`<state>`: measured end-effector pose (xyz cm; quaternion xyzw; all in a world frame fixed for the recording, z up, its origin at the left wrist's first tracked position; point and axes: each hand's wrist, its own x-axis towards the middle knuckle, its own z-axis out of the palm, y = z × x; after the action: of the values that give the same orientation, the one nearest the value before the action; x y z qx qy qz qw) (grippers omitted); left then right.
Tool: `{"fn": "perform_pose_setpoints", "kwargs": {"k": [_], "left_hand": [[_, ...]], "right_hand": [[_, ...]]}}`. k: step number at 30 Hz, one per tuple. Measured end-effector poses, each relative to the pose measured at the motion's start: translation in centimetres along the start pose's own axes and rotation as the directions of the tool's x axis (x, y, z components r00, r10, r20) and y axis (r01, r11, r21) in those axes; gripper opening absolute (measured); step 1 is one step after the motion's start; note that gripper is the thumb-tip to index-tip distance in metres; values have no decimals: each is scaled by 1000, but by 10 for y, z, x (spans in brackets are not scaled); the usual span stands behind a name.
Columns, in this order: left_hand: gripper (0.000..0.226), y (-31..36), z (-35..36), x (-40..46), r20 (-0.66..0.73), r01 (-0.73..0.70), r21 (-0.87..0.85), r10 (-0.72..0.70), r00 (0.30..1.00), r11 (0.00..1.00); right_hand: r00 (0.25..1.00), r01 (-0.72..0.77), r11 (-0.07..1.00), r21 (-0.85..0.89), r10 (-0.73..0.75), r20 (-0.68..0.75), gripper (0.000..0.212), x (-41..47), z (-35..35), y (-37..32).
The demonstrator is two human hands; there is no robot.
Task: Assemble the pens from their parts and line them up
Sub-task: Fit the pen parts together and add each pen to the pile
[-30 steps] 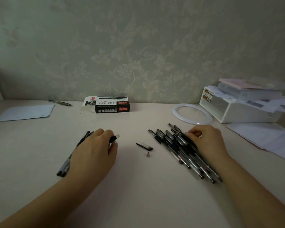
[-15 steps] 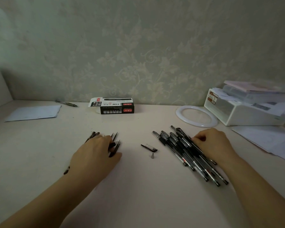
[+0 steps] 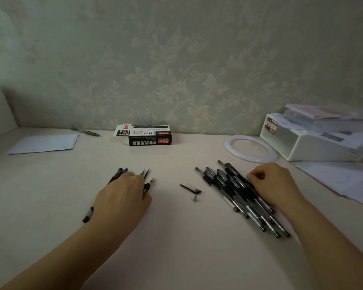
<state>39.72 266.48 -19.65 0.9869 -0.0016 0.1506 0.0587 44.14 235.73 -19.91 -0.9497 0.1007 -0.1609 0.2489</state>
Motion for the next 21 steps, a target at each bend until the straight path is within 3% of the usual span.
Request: {"fn": "perform_pose_setpoints", "kwargs": {"k": [5,8,10,11,13,16,18,21], "left_hand": [[18,1,-1,0,-30,-2,-54,0,1000,999],[17,8,-5,0,-123,-64,-167,44,991,984],[14,14,-6,-3,-206,-178,-252,127,970,951],[12,17,-6,-5,-246,-243,-283,174,953,928],[12,23,-5,-9,-302,-346,-320,252,920,882],[24,27,2,-11,-317,-424,-344,321,892,838],[35,27,7,-10,-297,-428,-377,331,896,821],[38,21,13,-6,-259,-390,-429,303,917,814]], "right_hand": [[999,32,999,-20,-33,-13,15,-3,-1,-2],[972,168,986,21,-162,-168,16,-11,-6,-18],[944,284,938,196,-238,-230,13,-23,-7,-41],[957,278,889,363,-225,-182,11,-31,-5,-55],[974,121,739,663,-217,63,13,-50,4,-81],[907,-116,579,807,-268,324,20,-71,23,-96],[906,-169,517,839,-253,338,15,-75,30,-96],[964,-194,389,901,-97,249,17,-68,32,-92]]}}
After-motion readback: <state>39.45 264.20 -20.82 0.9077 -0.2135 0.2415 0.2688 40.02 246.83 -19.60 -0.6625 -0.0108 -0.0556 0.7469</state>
